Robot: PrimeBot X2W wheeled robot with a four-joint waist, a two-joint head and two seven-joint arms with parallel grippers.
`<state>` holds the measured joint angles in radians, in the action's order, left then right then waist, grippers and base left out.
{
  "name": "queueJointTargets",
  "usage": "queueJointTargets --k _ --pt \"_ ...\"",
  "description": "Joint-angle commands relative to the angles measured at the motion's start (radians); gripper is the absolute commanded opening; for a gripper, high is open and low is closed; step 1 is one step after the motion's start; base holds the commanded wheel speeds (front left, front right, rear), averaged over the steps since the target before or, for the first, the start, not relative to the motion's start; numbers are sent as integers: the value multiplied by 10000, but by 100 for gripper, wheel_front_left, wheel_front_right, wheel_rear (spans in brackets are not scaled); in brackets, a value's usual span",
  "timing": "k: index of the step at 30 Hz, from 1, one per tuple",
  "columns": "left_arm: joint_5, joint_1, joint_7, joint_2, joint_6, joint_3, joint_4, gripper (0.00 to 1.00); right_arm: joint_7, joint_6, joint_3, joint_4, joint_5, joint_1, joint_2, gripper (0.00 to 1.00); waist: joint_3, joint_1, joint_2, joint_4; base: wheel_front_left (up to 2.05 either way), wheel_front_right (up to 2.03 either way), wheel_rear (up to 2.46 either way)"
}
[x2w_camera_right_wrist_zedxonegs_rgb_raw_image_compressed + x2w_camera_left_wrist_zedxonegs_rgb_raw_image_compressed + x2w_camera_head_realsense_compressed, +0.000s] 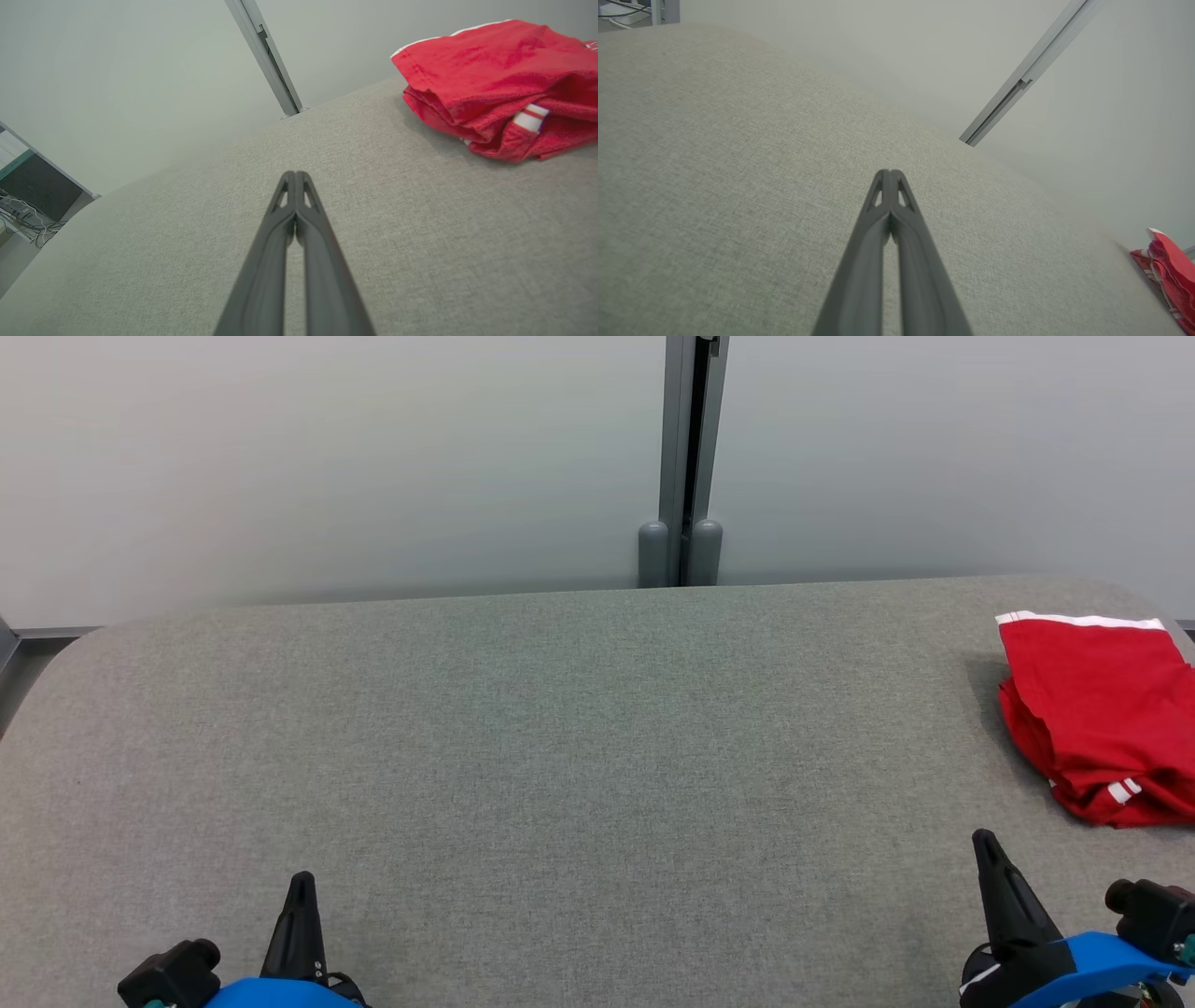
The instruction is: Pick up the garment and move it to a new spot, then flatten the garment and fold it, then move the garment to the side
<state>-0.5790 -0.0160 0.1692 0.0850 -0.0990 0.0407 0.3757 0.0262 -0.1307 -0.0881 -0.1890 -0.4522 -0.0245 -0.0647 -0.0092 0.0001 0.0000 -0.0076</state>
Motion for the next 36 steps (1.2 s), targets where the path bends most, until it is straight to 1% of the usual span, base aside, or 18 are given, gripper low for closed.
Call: queueJointTargets --k 1,18,36 --pt "-479 355 -105 -1 -55 -133 -229 0 -69 0 -44 95 -566 332 2 0 3 -1 0 2 0 0 0" --pt "-2826 594 -750 -80 -122 -475 -504 0 -384 0 -93 -44 -3200 594 35 0 22 -1 0 14 0 0 0" --pt "-4781 784 -1301 -145 -184 -766 -727 0 -654 -1 -141 -179 -5382 803 64 0 42 -1 0 26 0 0 0"
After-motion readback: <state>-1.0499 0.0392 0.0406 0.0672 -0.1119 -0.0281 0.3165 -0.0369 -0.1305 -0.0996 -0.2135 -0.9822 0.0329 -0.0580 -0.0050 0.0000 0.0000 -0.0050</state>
